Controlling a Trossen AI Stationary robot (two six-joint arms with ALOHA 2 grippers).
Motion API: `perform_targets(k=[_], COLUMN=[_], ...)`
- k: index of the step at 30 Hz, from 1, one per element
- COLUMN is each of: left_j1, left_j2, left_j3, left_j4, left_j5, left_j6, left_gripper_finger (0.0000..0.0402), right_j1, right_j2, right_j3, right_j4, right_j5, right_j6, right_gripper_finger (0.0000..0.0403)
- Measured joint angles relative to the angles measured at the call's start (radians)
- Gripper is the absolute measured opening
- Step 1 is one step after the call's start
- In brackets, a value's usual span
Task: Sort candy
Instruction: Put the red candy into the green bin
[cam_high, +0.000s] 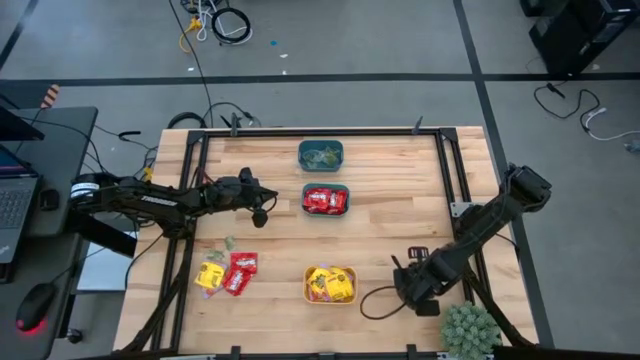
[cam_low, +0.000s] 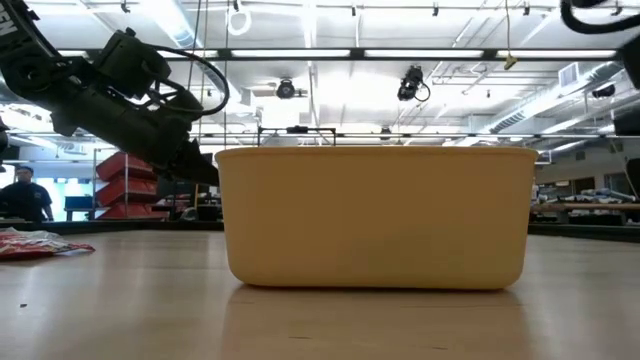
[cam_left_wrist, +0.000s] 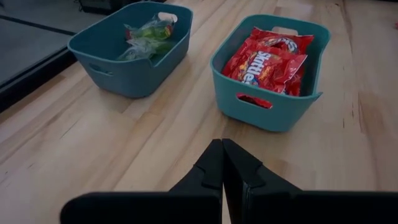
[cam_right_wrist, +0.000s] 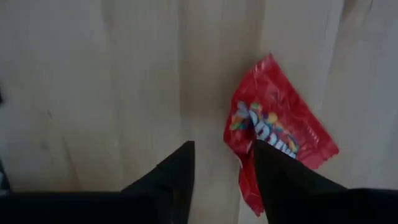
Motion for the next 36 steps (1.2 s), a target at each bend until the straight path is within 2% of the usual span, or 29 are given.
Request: perform_targets(k=[4,7,10,15,17,22,28,36], left_j1=[0.000,0.000,0.000,0.000,0.000,0.000,0.001,0.001], left_j2=[0.000,0.000,0.000,0.000,0.000,0.000,0.000,0.000], left_j3=[0.000,0.000,0.000,0.000,0.000,0.000,0.000,0.000], left_j4=[0.000,0.000,0.000,0.000,0.000,0.000,0.013,0.045], left_j5=[0.000,0.000,0.000,0.000,0.000,0.000,0.000,-0.001], left_j6=[-0.001,-0.001,-0.001,-0.001,-0.001,-0.001,-0.001,-0.001], left_gripper_finger=[0.0003,0.0003,0.0003,0.0003,0.0003,0.0003,0.0003,0.0003], right_j1=[0.016,0.018,0.018,0.018,0.018,-0.025,-0.095,-0.244], right_j2=[0.000,0.000,0.000,0.000,0.000,0.000,-0.007,-0.094], right_j3=[-0.036,-0.046,-0.055,-0.083,-0.088,-0.089,-0.047,0.021], right_j4=[0.014,0.037,0.080,0.149,0.155,0.178,0.152,0.113], right_j5=[0.017,0.027,0.043,0.045,0.049,0.097,0.170,0.378], right_j6=[0.033,0.035,0.027,0.026,0.028,0.020,-0.083,-0.297], right_gripper_finger=[0.0158,0.0142,0.0110,0.0026,0.0008,0.0002,0.0000,0.0000])
